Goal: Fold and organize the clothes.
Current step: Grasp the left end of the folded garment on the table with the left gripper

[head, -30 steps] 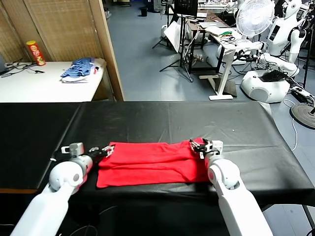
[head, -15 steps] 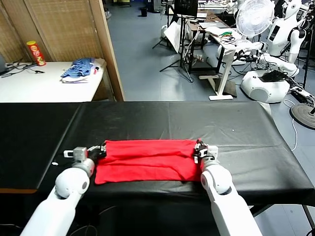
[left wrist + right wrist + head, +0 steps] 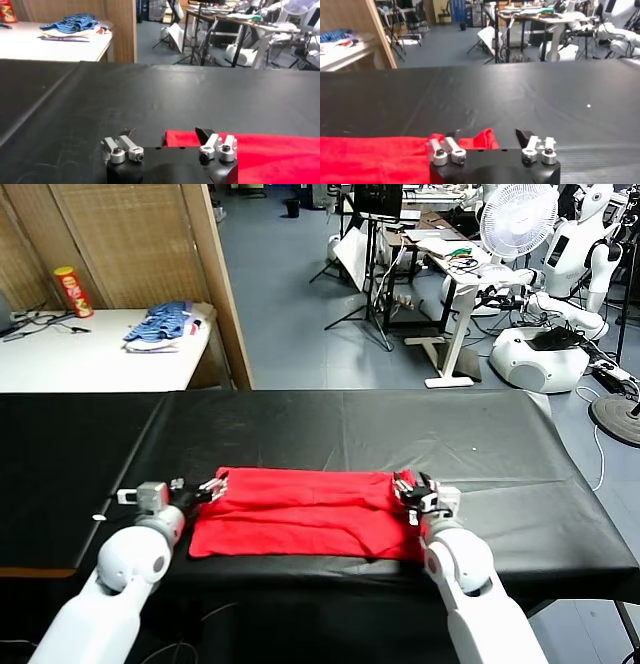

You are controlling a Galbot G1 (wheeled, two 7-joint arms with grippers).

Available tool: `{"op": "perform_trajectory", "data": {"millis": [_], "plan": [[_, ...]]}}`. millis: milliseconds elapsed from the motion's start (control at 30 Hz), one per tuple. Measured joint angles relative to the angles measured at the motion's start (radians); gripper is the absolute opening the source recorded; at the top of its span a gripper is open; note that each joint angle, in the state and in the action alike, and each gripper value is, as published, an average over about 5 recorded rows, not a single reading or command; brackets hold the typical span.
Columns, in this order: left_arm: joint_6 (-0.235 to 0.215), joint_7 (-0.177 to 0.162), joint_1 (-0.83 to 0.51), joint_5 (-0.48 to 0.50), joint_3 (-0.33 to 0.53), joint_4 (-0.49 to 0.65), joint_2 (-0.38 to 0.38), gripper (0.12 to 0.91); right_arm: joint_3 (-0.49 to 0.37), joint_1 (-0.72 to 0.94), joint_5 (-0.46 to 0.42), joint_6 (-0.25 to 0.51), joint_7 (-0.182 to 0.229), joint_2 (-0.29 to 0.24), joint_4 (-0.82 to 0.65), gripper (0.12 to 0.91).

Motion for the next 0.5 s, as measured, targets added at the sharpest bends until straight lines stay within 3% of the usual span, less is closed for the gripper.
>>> {"op": "perform_trajectory", "data": {"millis": [233,500], "plan": [[-0.003,0.0,0.1,-0.024,-0.06,-0.074,-0.031,0.798,0.001,-0.033,0.0,0.0,-0.002,0.002,0.055,0.798],[-0.016,0.025,0.168,0.008,-0.076,-0.065,-0.072,0.794,0.0,-0.043,-0.001,0.0,-0.003,0.002,0.073,0.798]]}}
